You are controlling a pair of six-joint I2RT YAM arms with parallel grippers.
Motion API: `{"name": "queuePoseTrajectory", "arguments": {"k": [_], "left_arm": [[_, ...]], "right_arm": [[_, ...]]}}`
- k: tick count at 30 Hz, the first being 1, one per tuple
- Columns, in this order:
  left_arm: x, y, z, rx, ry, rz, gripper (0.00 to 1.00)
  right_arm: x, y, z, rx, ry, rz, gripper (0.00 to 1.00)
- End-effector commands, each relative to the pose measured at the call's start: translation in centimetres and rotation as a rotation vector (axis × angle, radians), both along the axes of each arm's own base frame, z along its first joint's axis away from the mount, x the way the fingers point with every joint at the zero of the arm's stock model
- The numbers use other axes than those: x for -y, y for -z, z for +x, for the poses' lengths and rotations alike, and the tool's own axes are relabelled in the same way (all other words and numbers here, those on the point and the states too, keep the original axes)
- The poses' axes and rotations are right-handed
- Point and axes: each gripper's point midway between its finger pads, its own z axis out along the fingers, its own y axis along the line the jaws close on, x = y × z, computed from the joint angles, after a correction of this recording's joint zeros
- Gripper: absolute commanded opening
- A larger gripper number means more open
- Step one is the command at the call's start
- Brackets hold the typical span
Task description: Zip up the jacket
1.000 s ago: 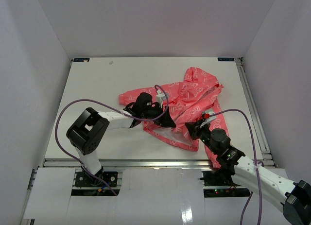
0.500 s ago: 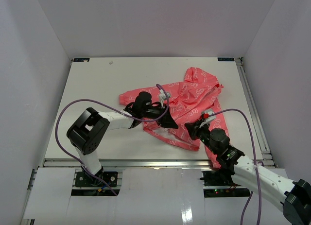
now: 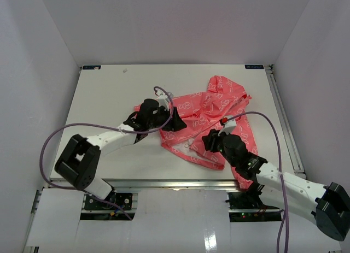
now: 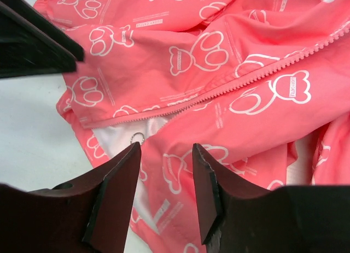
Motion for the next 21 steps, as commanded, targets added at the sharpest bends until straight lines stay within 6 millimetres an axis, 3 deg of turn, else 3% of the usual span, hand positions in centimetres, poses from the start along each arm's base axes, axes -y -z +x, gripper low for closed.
{"name": "queuePoseTrajectory", "arguments": {"k": [1, 6, 12, 21], "left_arm": [[-4.5, -2.5, 1.2, 0.109, -0.23, 0.053, 0.66], [-6.2, -3.4, -0.1, 0.169, -0.271, 0.015, 0.67], [-6.7, -4.7, -1.1, 0.219, -0.265, -0.027, 0.68], [-6.6, -4.7, -1.8, 0.223, -0.235, -0.04, 0.69]], "right_arm": [[-2.3, -3.0, 0.1, 0.022, 0.038, 0.027, 0.49], [-4.4, -2.2, 0.3, -0.021, 0.042, 0.012, 0.51], [-1.7, 4.8, 0.0, -0.208, 0.199, -0.193, 0.54], [0.3, 8.2, -0.6, -0.267, 0.282, -0.264, 0.59]]}}
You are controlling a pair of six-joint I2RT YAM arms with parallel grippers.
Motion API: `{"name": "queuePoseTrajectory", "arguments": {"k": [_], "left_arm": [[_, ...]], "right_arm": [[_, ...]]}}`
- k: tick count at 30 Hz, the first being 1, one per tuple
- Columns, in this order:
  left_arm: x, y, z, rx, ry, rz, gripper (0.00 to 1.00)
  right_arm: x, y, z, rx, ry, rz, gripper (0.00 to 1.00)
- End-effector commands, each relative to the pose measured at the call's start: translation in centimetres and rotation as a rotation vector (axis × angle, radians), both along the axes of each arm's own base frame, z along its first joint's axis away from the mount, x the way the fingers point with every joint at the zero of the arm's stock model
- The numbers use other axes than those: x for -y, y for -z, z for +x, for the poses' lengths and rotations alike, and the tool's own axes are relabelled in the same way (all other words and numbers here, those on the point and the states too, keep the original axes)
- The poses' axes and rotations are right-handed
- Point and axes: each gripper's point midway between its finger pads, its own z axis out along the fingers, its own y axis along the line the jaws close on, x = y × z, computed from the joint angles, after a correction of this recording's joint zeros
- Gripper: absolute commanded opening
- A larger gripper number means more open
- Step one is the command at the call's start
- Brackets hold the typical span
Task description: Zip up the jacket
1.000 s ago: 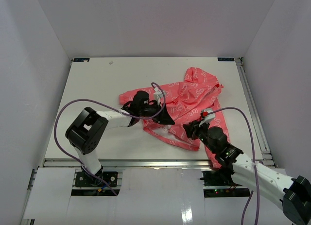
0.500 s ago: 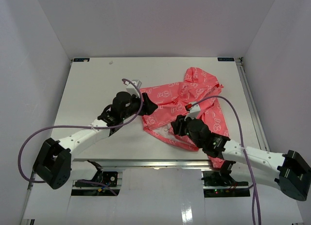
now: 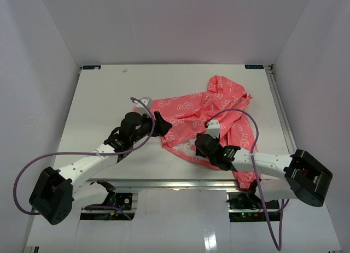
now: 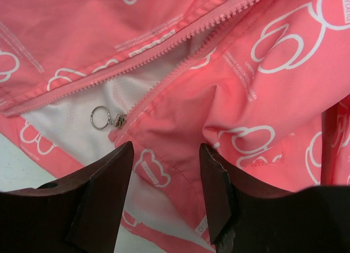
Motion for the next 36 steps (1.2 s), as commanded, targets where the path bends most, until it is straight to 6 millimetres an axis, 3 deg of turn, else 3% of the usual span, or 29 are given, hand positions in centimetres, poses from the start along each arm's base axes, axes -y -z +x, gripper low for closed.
{"name": "queuePoseTrajectory", "arguments": {"k": [1, 10, 13, 17, 22, 27, 30, 36], "left_arm": [[0.0, -1.4, -0.1, 0.044, 0.012, -0.023, 0.69], [0.0, -1.1, 0.1, 0.038, 0.004, -0.011, 0.69], [-0.2, -1.0, 0.0, 0.04, 0.0, -0.008, 0.69], [-0.2, -1.1, 0.0, 0.045, 0.0, -0.012, 0.69], [0.5, -1.0, -0.3, 0.045, 0.043, -0.024, 0.69], [0.8, -0.9, -0.3, 0.044, 0.063, -0.024, 0.69], [1.2, -1.3, -0.6, 0.067, 0.088, -0.044, 0.69], [4.2, -2.2, -3.7, 0.109, 0.353, -0.134, 0.69]], "right_arm": [[1.3, 1.1, 0.4, 0.002, 0.097, -0.034, 0.59], [2.1, 4.1, 0.8, -0.043, 0.146, -0.101, 0.59], [2.2, 4.5, 0.9, -0.047, 0.154, -0.116, 0.43], [2.6, 4.2, 1.0, -0.032, 0.161, -0.119, 0.09], [2.6, 1.8, 1.4, 0.024, 0.133, -0.1, 0.08], [2.4, 0.3, 1.6, 0.072, 0.082, -0.085, 0.21], [1.8, -0.4, 2.0, 0.102, 0.063, -0.059, 0.08], [1.0, -1.2, 2.1, 0.124, 0.014, -0.034, 0.08]]}}
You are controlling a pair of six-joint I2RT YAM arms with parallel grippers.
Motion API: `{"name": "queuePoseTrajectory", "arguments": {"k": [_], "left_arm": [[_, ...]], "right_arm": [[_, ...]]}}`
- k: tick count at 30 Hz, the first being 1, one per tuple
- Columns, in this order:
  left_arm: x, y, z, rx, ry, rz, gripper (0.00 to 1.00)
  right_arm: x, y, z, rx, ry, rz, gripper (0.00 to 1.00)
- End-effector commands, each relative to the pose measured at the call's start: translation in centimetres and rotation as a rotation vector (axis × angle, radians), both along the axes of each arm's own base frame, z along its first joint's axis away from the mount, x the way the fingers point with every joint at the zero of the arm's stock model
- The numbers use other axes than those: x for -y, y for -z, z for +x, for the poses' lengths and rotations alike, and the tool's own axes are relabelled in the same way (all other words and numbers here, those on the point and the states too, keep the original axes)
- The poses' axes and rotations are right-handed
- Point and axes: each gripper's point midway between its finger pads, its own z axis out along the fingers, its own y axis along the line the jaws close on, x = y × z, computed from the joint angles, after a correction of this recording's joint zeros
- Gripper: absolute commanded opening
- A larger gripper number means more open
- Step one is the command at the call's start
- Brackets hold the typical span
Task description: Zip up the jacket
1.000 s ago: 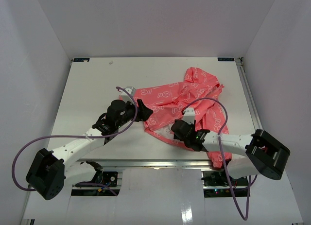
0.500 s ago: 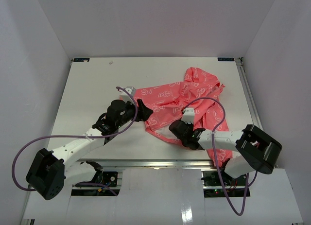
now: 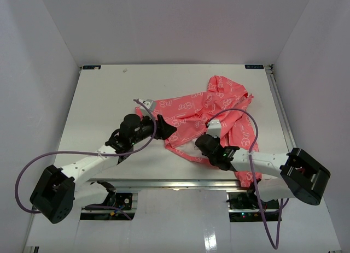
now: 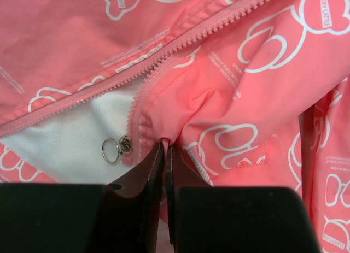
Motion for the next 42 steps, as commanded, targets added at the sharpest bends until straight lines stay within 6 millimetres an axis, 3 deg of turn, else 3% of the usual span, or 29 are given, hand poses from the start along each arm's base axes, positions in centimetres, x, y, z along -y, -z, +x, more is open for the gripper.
{"name": "queuePoseTrajectory", "arguments": {"k": [1, 8, 14, 19, 24, 34, 42], "left_arm": [[2.9, -1.3, -2.5, 0.051, 0.246, -0.078, 0.69], [5.5, 1.0, -3.4, -0.011, 0.438, -0.086, 0.64], [7.0, 1.1, -2.6, 0.011, 0.514, -0.087, 0.64], [8.6, 2.7, -3.3, -0.029, 0.651, -0.108, 0.61], [9.7, 4.9, -2.7, -0.077, 0.674, -0.094, 0.58], [12.6, 6.3, -2.9, -0.094, 0.736, -0.074, 0.55], [13.1, 6.2, -4.0, -0.097, 0.791, -0.106, 0.45]], "right_arm": [[-0.9, -1.9, 0.8, 0.081, -0.044, 0.063, 0.08], [-1.1, -3.2, -0.1, 0.191, -0.152, 0.169, 0.08], [-1.9, -5.2, -0.8, 0.266, -0.246, 0.259, 0.09], [-2.5, -5.7, -1.6, 0.286, -0.315, 0.292, 0.09], [-2.6, -5.9, -1.8, 0.295, -0.335, 0.305, 0.1], [-3.0, -6.1, -2.2, 0.297, -0.368, 0.323, 0.11], [-3.1, -5.8, -2.3, 0.293, -0.376, 0.318, 0.14]]}}
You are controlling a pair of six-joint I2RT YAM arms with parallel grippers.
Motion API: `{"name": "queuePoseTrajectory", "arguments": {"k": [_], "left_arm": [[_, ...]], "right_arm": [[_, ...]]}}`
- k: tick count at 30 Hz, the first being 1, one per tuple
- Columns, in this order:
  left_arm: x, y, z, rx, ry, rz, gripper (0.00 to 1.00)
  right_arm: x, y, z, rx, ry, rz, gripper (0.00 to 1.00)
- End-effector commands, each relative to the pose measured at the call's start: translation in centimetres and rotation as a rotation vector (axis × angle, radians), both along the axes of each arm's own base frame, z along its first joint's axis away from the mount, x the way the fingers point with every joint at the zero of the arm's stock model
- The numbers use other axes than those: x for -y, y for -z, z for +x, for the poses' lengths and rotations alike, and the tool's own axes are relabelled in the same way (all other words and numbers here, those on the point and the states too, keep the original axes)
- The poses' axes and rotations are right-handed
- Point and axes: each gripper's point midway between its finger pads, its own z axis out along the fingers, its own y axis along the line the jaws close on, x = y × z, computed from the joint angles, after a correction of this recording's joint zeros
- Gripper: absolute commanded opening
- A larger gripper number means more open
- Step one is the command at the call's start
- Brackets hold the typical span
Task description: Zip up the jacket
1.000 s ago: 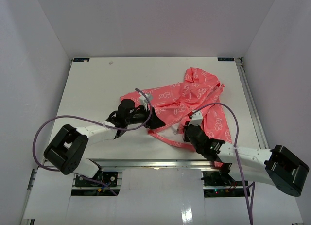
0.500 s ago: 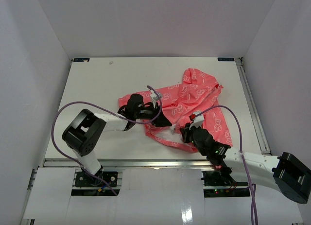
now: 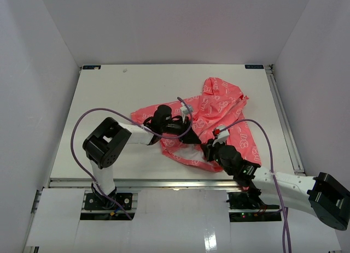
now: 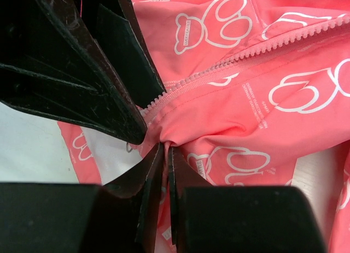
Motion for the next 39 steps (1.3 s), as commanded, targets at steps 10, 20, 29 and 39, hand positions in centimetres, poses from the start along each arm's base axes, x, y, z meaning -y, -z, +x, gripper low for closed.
{"name": "queuePoseTrajectory", "arguments": {"k": [10, 20, 29, 39], "left_arm": [[0.4, -1.7, -1.3, 0.008, 0.072, -0.044, 0.0], [0.6, -4.9, -1.8, 0.074, 0.032, -0.09, 0.0], [0.0, -6.6, -3.2, 0.097, 0.07, -0.171, 0.0], [-0.3, -6.5, -3.7, 0.11, 0.08, -0.167, 0.37]], "right_arm": [[-0.1, -1.9, 0.8, 0.034, 0.048, 0.07, 0.42], [-1.0, -3.9, 0.2, 0.06, -0.008, 0.158, 0.47], [-1.3, -4.1, -0.2, 0.084, -0.041, 0.181, 0.42], [-0.6, -5.3, -0.7, 0.13, -0.048, 0.233, 0.08]]}}
